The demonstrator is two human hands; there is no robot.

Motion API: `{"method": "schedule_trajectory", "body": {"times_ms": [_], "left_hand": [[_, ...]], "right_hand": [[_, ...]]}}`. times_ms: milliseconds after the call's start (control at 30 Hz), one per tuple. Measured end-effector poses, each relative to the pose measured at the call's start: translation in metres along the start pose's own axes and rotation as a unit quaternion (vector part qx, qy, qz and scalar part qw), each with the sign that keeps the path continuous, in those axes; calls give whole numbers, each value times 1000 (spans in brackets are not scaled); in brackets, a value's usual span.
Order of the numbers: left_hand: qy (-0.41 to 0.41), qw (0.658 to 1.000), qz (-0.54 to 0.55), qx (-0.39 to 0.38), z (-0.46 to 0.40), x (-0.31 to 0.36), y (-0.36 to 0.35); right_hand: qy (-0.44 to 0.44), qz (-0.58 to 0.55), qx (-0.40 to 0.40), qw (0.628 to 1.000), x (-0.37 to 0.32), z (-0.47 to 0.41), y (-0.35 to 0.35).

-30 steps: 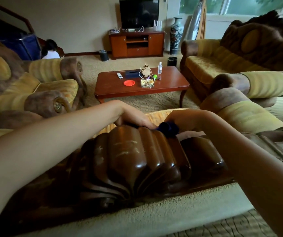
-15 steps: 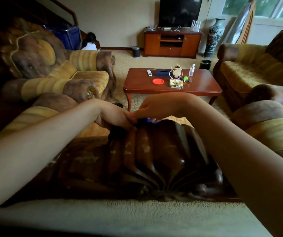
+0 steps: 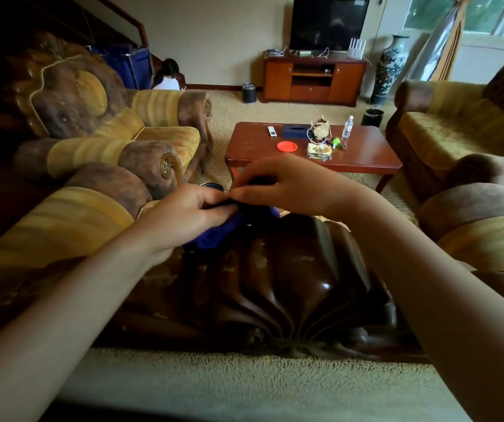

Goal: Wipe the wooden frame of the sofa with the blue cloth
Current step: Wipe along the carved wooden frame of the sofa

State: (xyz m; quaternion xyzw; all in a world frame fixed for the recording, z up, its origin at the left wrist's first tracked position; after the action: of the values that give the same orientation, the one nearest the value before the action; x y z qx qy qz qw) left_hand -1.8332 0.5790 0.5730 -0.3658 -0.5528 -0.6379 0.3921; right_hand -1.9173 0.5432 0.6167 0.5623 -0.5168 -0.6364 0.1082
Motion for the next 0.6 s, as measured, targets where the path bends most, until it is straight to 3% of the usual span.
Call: {"method": "schedule_trajectory", "body": {"times_ms": [100, 200, 267, 400, 500, 600], "left_hand": [[-108, 993, 52, 8, 19, 41, -32], [-202, 976, -59, -55, 31, 70, -75], [-226, 959, -145, -86, 33, 78, -90], [-227, 934, -255, -107, 28, 93, -108], [-202, 956, -172, -128, 22, 108, -119], [-161, 974, 57, -147, 15, 116, -112]], "right_hand": [[-4, -93, 60, 994, -4, 12, 17], [-16, -46, -3, 999, -4, 41, 23], [-34, -59, -32, 997, 3, 66, 19], [-35, -152, 73, 985, 16, 100, 20], [-30, -255, 197, 946, 34, 128, 30], [-12, -228, 237, 944, 44, 148, 33]]}}
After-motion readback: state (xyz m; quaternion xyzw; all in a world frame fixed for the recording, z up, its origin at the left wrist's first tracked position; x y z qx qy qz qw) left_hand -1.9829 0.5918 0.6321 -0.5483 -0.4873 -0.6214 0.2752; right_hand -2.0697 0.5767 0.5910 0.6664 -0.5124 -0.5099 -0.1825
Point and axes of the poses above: each hand's wrist, its own z-axis away from the middle knuckle, its own y-axis out of the back of the hand, x = y × z, the point moved 10 cm from there along -z, towards the middle knuckle, and after that the axes turned 7 degrees about y, right-handed, at the moved point
